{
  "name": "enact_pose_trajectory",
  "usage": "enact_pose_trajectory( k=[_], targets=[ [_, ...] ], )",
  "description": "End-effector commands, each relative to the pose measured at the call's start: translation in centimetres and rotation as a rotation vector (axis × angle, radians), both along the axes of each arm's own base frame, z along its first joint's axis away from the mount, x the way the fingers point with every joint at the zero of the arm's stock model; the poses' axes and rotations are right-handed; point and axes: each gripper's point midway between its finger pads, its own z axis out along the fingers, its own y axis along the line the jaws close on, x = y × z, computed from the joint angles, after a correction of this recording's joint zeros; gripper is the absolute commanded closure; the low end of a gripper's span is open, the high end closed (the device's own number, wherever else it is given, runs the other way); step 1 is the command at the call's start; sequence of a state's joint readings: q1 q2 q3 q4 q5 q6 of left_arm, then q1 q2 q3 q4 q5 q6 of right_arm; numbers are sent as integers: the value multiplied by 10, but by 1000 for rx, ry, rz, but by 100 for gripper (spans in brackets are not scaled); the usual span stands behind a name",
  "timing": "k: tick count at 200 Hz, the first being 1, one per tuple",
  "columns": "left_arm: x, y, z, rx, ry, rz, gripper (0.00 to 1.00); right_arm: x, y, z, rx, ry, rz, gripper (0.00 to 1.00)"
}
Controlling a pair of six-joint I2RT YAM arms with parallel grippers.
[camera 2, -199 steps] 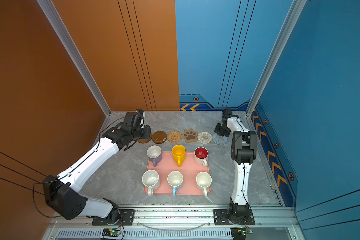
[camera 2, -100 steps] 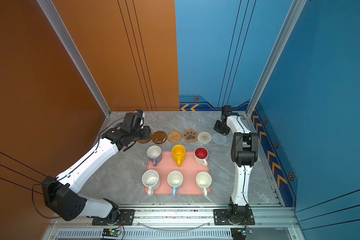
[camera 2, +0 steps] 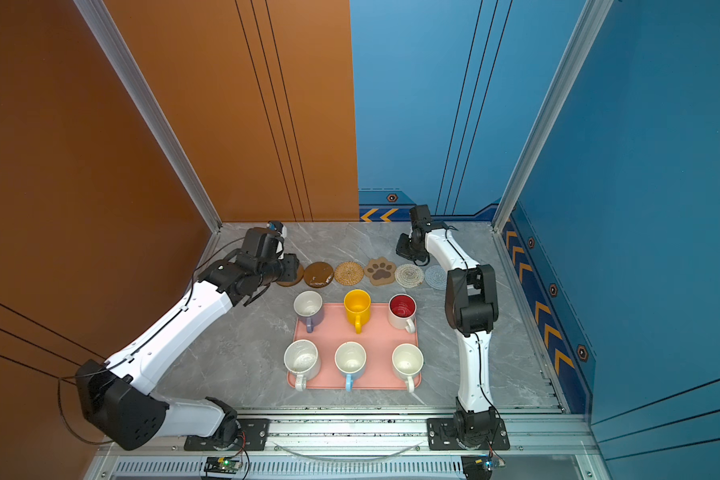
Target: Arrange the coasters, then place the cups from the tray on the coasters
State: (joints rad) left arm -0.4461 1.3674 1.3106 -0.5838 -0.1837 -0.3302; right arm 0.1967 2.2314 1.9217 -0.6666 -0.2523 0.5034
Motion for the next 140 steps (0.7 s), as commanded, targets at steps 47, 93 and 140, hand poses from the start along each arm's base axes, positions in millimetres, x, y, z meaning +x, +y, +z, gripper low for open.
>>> enact_pose_trajectory(
  k=[47,93,140],
  targets=[
    [-11,16,22,6,-78,19,52,31,43,-27,110,-7,34,86],
    [-15,23,31,0,-104,26,52,44,45,-36,156,-29,21,87],
    [-18,26,31,-3,-106,29,52,53,39,-43,173,-32,-11,91]
  ],
)
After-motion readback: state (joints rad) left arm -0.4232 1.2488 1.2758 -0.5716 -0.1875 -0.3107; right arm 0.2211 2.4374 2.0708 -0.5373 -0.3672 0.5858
